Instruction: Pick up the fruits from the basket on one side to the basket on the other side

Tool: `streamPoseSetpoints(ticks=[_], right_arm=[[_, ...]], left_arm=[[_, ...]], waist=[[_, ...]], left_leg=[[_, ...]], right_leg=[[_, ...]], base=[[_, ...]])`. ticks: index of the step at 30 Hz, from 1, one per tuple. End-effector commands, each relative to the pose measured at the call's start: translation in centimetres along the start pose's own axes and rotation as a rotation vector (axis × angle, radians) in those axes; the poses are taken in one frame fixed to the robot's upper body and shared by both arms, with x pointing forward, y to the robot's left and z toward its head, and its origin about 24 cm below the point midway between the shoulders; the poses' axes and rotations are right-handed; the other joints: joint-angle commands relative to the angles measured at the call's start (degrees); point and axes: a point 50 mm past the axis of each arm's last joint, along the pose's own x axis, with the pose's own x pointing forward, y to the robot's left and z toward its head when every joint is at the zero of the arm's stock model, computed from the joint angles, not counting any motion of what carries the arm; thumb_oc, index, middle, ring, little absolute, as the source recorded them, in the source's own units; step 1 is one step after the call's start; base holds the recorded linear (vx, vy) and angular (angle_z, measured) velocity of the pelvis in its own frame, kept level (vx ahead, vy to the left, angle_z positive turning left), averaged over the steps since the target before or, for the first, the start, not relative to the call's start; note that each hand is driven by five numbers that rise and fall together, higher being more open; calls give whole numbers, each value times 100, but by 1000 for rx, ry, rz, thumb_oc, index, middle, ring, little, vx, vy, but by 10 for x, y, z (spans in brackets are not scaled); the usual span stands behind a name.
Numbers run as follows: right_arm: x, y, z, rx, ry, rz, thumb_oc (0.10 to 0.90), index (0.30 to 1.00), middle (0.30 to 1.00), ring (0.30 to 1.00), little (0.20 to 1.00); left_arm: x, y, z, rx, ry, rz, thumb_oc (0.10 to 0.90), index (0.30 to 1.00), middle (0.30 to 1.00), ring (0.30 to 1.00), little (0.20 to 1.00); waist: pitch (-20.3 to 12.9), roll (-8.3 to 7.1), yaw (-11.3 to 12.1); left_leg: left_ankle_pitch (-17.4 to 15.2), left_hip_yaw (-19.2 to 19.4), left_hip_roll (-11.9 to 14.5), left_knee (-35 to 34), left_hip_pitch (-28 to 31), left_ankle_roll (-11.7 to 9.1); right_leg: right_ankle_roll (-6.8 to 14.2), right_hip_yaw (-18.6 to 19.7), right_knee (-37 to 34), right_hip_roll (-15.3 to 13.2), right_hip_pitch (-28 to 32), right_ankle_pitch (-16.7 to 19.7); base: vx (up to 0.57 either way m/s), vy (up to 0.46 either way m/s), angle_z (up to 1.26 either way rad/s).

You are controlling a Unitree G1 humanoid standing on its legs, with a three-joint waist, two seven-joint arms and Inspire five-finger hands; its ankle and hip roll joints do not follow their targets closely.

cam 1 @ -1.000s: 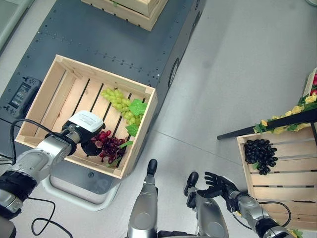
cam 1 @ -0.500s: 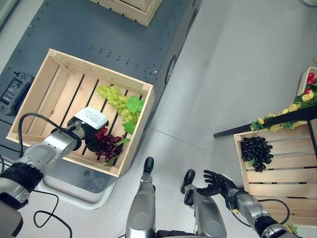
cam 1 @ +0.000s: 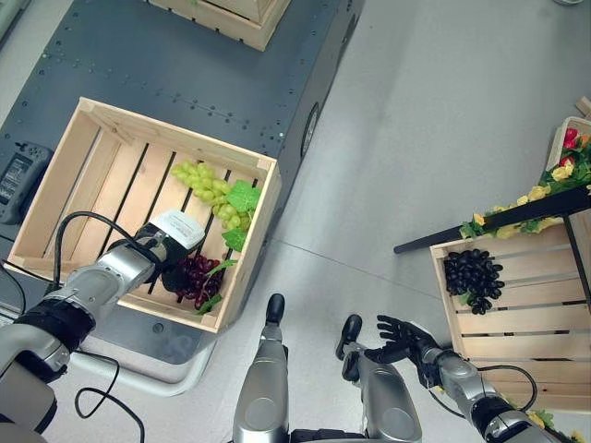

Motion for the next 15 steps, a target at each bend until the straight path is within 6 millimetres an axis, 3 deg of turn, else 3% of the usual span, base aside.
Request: streamPoseSetpoints(ticks=[1, 15], right_arm=[[-9, -12, -3, -13, -28, 18, 800, 900, 900, 900, 900], [-6, -5, -2, 25, -44, 22, 800, 900, 900, 900, 900]], left_arm=[[-5, 21, -31, 35, 133, 20, 800, 900, 900, 900, 900], [-12, 22, -56, 108, 355, -116, 800, 900, 900, 900, 900]], waist=[[-118, 1, -14], [-113, -102, 98]], left_leg=[[-457, 380, -519, 470, -143, 88], [-480, 301, -561, 360, -88, 110]], right_leg=[[-82, -144, 331, 338, -122, -143], [-76, -228, 246, 336, -60, -106]], base=[[0, 0, 0], [-2, -10, 0]])
